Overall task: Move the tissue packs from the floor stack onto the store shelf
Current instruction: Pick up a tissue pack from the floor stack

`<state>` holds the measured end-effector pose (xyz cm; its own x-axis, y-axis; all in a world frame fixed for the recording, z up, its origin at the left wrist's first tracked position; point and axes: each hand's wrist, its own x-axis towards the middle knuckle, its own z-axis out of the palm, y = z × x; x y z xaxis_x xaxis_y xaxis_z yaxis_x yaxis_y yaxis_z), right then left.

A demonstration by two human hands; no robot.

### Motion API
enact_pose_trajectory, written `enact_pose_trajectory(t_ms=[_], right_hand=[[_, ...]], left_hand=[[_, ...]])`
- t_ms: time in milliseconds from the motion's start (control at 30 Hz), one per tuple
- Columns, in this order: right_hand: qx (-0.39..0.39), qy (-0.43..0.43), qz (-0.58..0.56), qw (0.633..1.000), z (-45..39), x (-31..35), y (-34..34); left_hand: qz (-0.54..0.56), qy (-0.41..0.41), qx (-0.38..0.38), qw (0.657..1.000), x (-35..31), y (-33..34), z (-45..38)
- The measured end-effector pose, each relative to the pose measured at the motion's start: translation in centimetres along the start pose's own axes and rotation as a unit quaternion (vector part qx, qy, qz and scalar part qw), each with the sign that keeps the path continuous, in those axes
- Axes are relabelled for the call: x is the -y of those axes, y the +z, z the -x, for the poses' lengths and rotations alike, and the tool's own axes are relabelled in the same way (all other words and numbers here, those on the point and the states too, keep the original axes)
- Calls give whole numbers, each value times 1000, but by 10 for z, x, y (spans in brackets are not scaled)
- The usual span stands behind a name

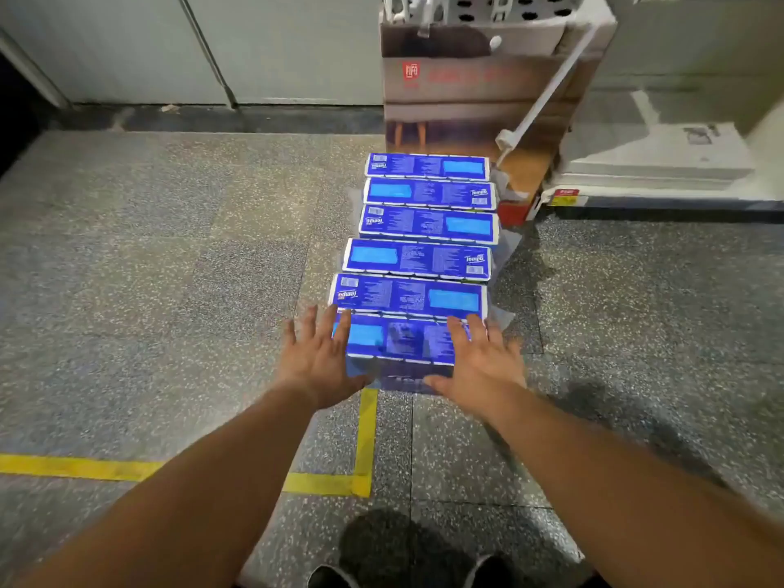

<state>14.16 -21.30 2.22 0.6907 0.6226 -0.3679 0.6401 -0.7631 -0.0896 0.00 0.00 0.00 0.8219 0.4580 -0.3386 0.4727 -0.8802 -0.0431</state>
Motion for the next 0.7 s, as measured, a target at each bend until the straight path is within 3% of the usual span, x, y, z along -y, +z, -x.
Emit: enact_pose_trajectory(t_ms=[267,467,700], right_hand=[[-9,14,7,1000,-80,-23,160],[-54,7,60,997,-76,-16,152],[11,-7,73,997,-98,-33,161]], left_hand=[[-26,38,5,999,3,158,-83],[-46,33,-39,998,-5,151,-80],[-85,39,14,996,8,155,-97]])
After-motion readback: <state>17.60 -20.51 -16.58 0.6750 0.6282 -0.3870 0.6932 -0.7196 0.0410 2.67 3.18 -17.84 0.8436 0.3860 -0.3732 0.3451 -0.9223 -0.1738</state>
